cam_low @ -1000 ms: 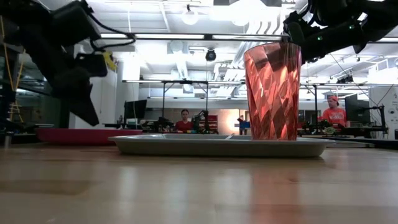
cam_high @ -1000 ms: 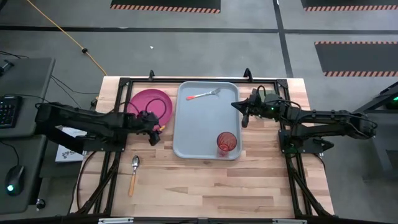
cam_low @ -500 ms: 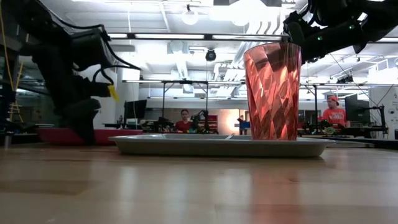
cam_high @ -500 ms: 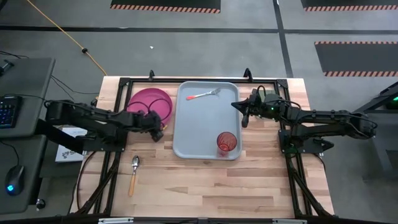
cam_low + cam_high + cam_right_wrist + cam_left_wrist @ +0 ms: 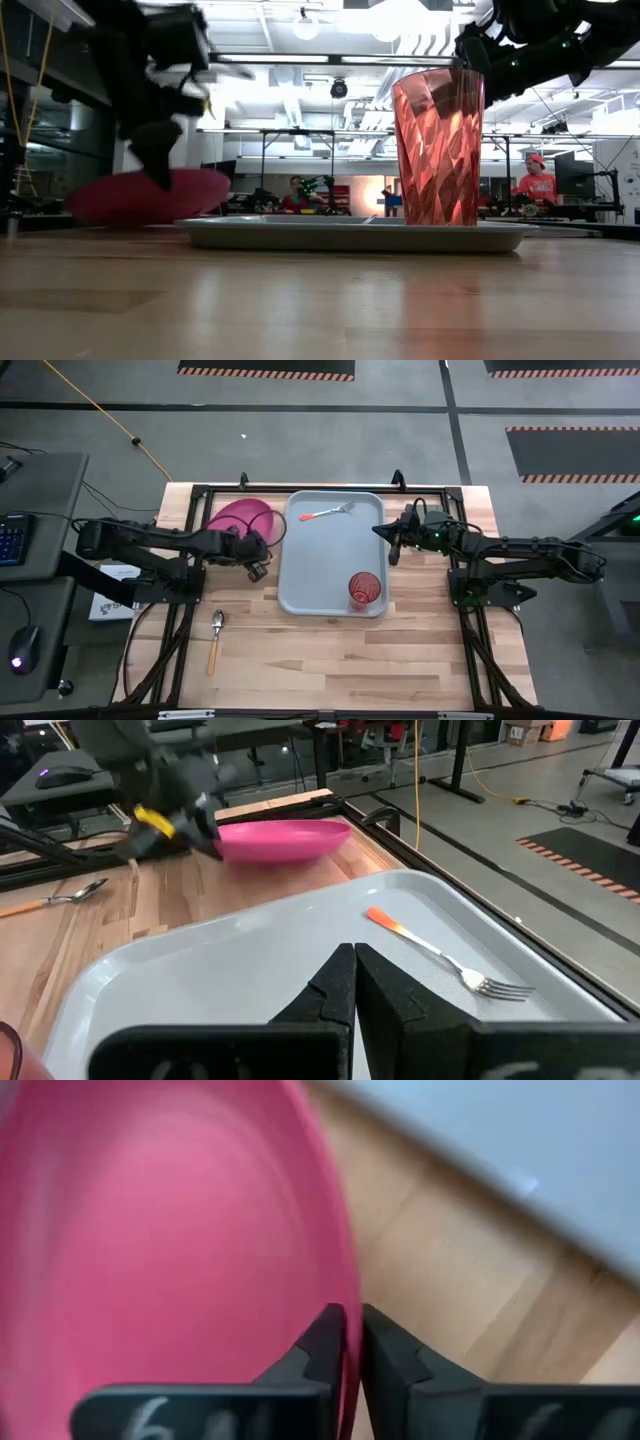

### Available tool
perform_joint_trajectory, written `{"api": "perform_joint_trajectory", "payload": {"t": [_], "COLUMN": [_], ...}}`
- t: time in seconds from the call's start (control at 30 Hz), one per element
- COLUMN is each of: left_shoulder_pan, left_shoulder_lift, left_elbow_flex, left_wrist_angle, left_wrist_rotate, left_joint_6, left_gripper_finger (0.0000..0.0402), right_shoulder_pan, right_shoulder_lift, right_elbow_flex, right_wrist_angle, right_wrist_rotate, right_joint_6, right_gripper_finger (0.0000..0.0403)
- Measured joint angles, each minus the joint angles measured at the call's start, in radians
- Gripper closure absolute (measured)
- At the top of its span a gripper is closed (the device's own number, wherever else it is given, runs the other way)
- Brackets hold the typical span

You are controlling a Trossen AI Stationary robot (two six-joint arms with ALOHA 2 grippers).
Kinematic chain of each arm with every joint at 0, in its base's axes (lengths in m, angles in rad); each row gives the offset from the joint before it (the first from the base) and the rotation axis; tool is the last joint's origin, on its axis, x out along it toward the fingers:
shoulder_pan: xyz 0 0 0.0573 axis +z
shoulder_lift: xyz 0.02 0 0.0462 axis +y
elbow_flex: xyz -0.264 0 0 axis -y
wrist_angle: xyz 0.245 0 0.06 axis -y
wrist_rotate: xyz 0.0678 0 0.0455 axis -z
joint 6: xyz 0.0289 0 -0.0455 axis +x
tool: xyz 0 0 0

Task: Pick and place plate/cup/fork/spoon on tray
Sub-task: Put the pink plate on the gray serving tray to the bottom of the orange glass

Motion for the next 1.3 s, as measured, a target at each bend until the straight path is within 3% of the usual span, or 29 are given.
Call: {"api": "perform_joint_trajectory", "payload": {"t": [0.17, 0.4, 0.7, 1.0, 1.3], "left_shoulder_pan": [-0.043, -0.151, -0.207, -0.202, -0.201], "left_shoulder_lift": [-0.005, 0.026, 0.258, 0.501, 0.560], "left_elbow_flex": [0.115, 0.189, 0.263, 0.288, 0.289], "left_wrist_angle": [0.030, 0.251, 0.321, 0.477, 0.524], "left_wrist_rotate": [-0.065, -0.075, -0.090, -0.002, 0.099], "left_joint_6": [0.196, 0.557, 0.935, 1.038, 1.021], "left_gripper_finger": [0.0393, 0.0397, 0.0399, 0.0399, 0.0396], "right_shoulder_pan": [0.000, 0.000, 0.000, 0.000, 0.000], "right_shoulder_lift": [0.000, 0.000, 0.000, 0.000, 0.000], "right_elbow_flex": [0.000, 0.000, 0.000, 0.000, 0.000], "right_wrist_angle": [-0.013, -0.015, -0.014, -0.014, -0.017], "right_wrist_rotate": [0.000, 0.000, 0.000, 0.000, 0.000], "right_joint_6": [-0.001, -0.003, -0.003, -0.003, -0.003], "right_gripper_finger": [0.0402, 0.0402, 0.0402, 0.0402, 0.0402]}}
